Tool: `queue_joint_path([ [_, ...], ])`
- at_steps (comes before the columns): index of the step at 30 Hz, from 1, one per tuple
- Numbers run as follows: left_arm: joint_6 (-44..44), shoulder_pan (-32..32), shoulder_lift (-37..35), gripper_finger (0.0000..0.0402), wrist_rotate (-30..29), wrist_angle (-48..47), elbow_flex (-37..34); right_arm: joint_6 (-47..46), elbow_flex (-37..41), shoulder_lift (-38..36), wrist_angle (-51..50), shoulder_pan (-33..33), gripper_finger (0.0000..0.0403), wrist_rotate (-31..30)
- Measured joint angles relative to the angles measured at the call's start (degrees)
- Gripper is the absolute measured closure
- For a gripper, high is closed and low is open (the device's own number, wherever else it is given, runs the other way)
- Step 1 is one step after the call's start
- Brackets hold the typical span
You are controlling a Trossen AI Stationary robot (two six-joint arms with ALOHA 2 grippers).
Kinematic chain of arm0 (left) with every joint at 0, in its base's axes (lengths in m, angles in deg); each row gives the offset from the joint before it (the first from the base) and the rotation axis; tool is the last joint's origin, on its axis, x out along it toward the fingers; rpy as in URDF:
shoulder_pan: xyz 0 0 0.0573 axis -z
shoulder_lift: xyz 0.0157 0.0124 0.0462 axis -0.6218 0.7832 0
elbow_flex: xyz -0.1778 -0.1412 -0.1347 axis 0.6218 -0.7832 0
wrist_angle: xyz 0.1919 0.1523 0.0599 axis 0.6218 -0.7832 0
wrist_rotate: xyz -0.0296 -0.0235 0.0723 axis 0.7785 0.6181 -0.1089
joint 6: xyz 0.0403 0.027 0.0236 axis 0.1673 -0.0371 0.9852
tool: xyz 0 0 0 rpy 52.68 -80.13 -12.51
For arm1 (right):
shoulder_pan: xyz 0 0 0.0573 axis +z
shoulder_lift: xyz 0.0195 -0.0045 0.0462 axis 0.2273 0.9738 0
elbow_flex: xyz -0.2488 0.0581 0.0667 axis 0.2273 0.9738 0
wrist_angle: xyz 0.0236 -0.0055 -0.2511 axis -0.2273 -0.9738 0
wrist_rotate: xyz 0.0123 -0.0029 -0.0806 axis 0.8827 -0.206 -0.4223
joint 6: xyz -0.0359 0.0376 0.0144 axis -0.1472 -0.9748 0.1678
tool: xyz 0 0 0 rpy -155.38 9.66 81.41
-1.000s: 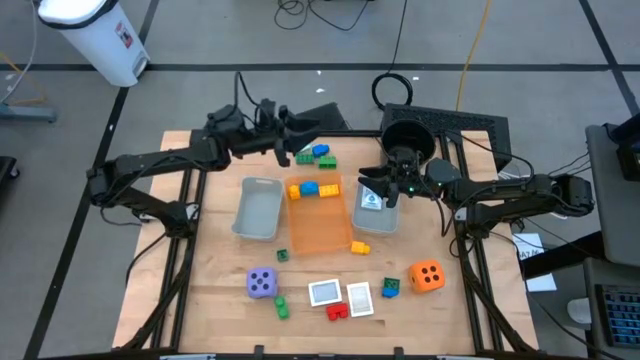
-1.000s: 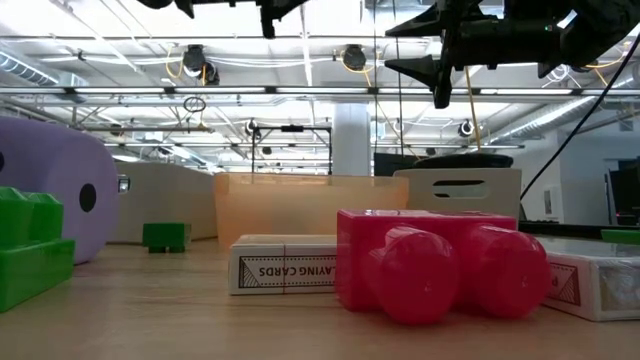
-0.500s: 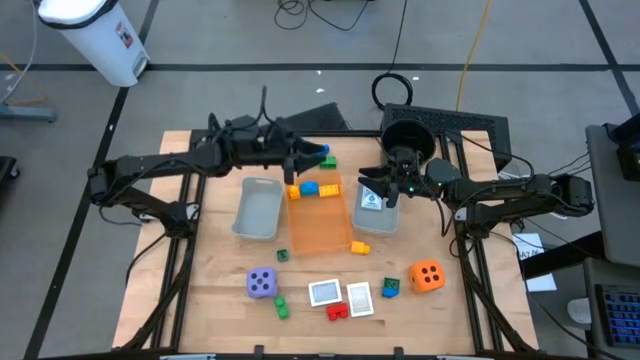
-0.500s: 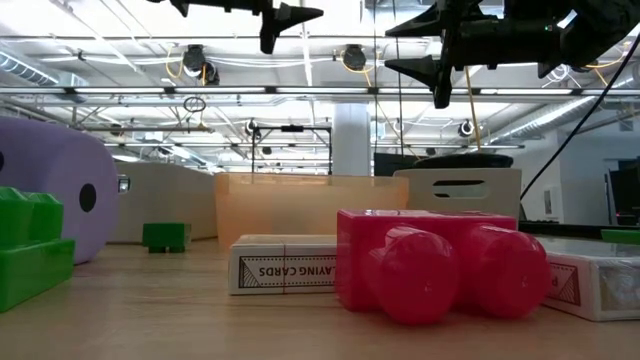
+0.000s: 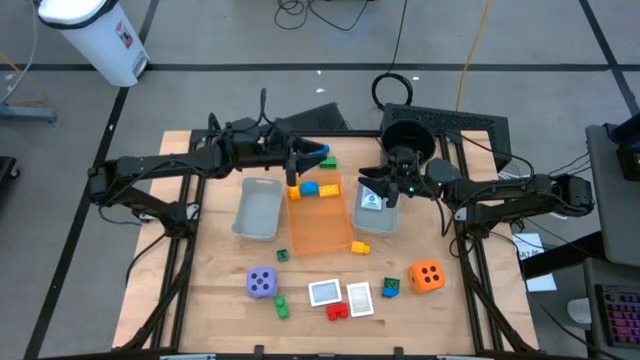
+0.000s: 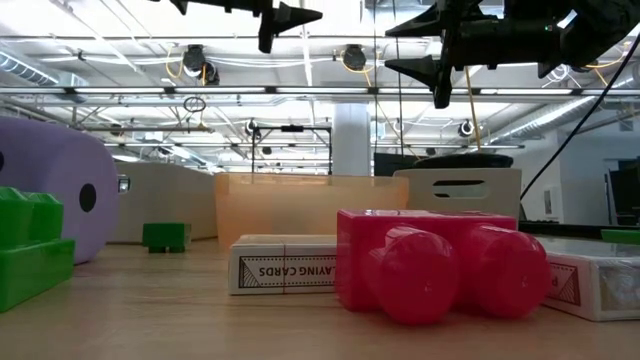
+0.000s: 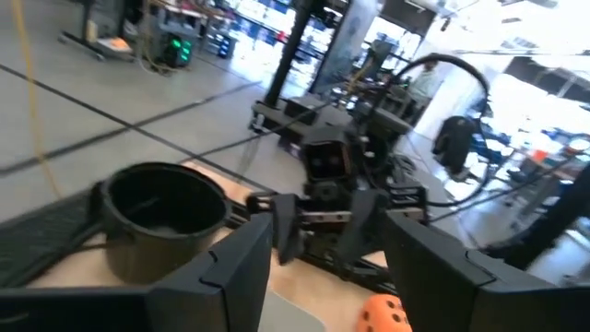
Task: Pick & Place Toys
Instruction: Put the blue game piece block into the orange bin
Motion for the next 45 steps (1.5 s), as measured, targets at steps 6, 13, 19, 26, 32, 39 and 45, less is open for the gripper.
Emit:
queue_joint_path([
  [6,2.02,-1.31,0.0,0.0189,-1.63,-0.15,0.0,0.0,-0.01,0.0,0.0,0.01,0.0193,-0.02],
  [13,1.24,-6.04,0.0,0.0207,-0.82,-4.24,0.0,0.0,0.0,-0.02,0.0,0.01,0.0193,-0.02],
  [19,1.24,-8.15,0.0,0.0215,-0.6,-7.59,0.0,0.0,0.01,-0.02,0.0,0.0,0.0193,-0.01],
  [26,2.79,-9.55,0.0,0.02,-0.55,-9.48,0.0,0.0,0.01,-0.02,0.0,0.01,0.0193,0.0],
  [32,3.87,-11.06,0.0,0.0204,-0.56,-13.08,0.0,0.0,-0.01,-0.02,0.0,0.01,0.0193,0.0],
  [39,8.6,-12.91,0.0,0.0222,-0.54,-18.39,0.0,0.01,-0.01,-0.02,0.0,0.01,0.0193,0.0],
  [45,11.37,-14.9,1.07,0.0233,-0.27,-17.71,0.02,1.62,0.0,-0.02,-0.15,0.0,0.0193,0.0],
])
